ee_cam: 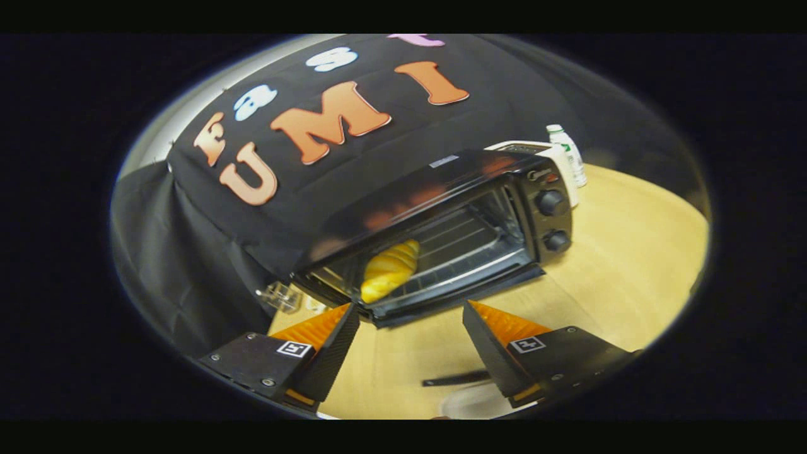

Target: Open the toaster oven, put the food inside, and close the toaster oven door.

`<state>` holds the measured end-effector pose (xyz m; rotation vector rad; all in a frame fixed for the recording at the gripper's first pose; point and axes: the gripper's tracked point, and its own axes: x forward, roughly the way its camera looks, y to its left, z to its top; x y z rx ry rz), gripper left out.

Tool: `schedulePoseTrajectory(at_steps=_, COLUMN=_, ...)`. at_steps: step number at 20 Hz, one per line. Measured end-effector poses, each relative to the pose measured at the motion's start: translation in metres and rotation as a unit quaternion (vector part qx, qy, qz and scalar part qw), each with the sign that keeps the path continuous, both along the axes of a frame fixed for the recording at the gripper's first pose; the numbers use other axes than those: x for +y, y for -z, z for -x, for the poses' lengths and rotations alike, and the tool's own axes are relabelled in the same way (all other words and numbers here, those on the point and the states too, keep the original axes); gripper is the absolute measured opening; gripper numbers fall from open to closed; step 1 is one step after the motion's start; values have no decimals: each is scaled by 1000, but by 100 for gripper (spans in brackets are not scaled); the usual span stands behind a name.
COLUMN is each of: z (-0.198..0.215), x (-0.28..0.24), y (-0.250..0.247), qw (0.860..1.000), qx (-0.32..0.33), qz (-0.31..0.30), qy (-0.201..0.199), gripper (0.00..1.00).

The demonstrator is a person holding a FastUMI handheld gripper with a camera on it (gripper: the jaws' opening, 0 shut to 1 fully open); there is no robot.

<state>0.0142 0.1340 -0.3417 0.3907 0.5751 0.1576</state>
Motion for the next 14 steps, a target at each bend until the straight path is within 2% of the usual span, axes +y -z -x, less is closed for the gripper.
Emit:
schedulePoseTrajectory(at_steps=7, z=59, x=-24, y=35, qw=993, qx=41, qz=109, qy=-23, gripper=98)
schedulePoseTrajectory(at_steps=12, z=84, x=-36, y=70, qw=977, qx=80, qz=192, qy=-51, gripper=99)
schedulePoseTrajectory(at_steps=14, z=86, x=-34, y=87, qw=972, qx=95, qz=206, qy=-59, gripper=99)
